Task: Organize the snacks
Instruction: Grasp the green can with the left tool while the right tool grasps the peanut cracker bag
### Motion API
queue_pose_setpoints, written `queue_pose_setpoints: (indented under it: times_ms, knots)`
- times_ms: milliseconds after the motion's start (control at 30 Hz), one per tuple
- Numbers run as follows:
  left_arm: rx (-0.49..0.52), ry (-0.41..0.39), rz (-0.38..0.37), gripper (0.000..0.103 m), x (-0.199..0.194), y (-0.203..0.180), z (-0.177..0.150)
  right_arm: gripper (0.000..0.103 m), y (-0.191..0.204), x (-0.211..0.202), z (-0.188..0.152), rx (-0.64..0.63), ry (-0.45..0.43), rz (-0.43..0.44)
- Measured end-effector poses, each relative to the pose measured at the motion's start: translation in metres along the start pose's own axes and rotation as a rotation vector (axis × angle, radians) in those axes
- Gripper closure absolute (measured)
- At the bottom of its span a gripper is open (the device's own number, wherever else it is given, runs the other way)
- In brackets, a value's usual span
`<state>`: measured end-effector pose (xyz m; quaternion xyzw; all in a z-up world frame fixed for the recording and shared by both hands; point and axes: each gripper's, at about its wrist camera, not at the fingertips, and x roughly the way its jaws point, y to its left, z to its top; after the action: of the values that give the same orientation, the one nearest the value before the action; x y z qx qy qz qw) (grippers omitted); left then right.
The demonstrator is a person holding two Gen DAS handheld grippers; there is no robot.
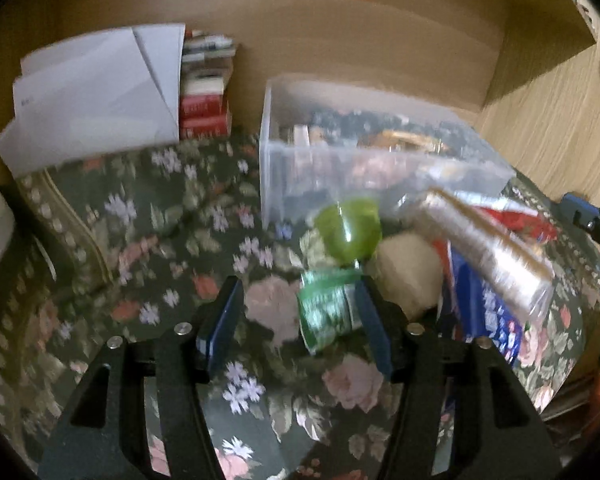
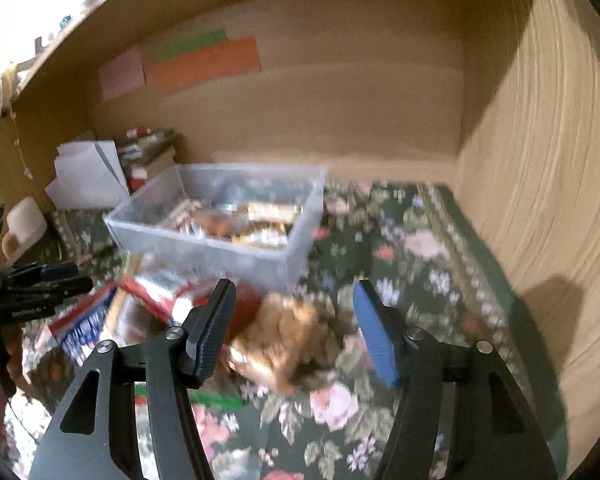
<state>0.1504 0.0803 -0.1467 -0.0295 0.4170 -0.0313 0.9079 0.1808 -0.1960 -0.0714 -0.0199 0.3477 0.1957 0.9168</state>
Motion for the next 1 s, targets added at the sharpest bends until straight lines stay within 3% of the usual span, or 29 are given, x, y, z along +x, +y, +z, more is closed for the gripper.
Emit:
queue_pose_setpoints:
  times_ms: [200,433,700,733,800,833,933,1000]
  knots:
    - [-0.032,0.016,-0.042,0.043,0.006,0.002,-0.007,0.043,0.001,0.012,-0.022,0.010,0.067,0.013]
    - [-0.050,0.051,-0.106,0.042,0.022,-0.002,-0.004,0.039,0.008,0.027,-0.025,-0.021,0.110,0.021]
    - [-0.046,0.039,-0.102,0.042,0.032,-0.007,-0.003,0.039,0.013,0.045,-0.018,-0.031,0.122,0.007]
    - [-0.046,0.036,-0.103,0.042,0.032,-0.006,-0.003,0.039,0.013,0.047,-0.018,-0.025,0.125,0.008]
    - [-0.037,0.036,-0.114,0.055,0.033,-0.008,-0.004,0.039,0.009,0.049,-0.019,-0.006,0.131,0.008]
    - [-0.028,0.035,-0.114,0.055,0.033,-0.010,-0.005,0.039,0.008,0.051,-0.020,0.001,0.137,0.007]
    - [-0.012,0.020,-0.099,0.058,0.033,-0.012,-0.004,0.054,0.007,0.054,-0.021,0.004,0.151,-0.010]
    - [-0.016,0.010,-0.094,0.063,0.030,-0.011,-0.005,0.057,0.007,0.053,-0.022,-0.006,0.146,-0.021]
